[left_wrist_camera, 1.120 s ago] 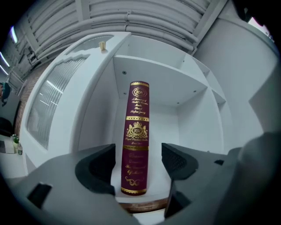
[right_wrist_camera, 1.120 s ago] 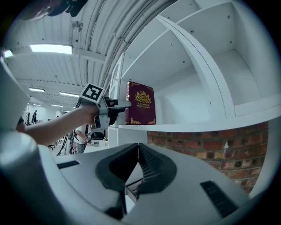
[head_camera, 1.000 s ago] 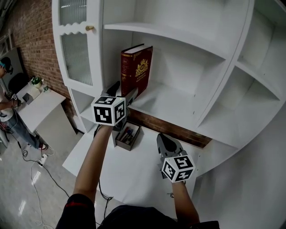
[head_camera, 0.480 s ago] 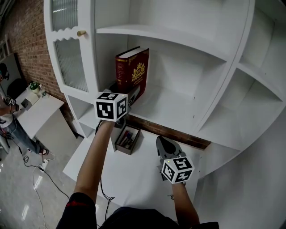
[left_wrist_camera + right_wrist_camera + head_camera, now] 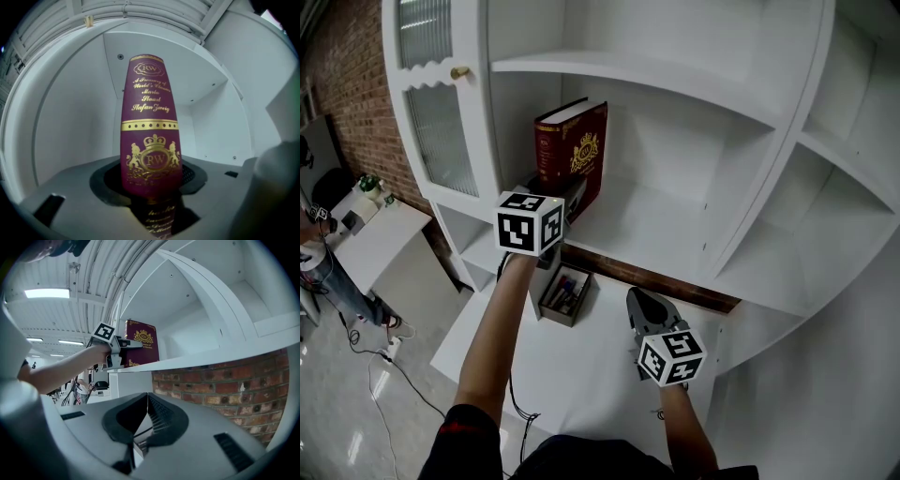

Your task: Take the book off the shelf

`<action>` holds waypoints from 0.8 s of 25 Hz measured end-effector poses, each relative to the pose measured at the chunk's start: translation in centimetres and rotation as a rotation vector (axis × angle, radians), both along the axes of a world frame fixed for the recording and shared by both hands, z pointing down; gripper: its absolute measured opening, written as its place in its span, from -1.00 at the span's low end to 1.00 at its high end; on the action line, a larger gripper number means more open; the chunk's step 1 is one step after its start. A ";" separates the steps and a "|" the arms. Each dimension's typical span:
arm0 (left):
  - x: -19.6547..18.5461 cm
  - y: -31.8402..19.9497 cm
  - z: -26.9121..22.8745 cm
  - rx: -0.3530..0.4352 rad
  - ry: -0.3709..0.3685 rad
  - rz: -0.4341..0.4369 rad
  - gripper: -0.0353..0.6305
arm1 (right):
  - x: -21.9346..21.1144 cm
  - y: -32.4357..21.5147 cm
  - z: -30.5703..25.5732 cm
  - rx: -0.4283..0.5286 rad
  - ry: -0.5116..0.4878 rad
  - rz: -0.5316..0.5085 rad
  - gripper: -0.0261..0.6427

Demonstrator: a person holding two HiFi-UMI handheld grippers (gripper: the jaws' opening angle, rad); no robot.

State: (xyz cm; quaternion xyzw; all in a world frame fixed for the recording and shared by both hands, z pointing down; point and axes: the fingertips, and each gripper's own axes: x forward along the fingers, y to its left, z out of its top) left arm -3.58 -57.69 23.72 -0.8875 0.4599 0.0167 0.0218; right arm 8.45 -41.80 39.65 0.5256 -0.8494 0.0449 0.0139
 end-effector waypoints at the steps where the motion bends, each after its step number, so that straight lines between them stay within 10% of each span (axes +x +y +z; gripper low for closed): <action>1: 0.0 0.0 0.0 -0.001 0.002 0.000 -0.15 | 0.0 0.0 0.1 -0.002 0.000 0.000 -0.86; 20: -0.2 0.5 -0.4 0.014 -0.006 -0.027 -0.18 | 0.5 0.1 0.4 -0.013 -0.013 0.000 -0.86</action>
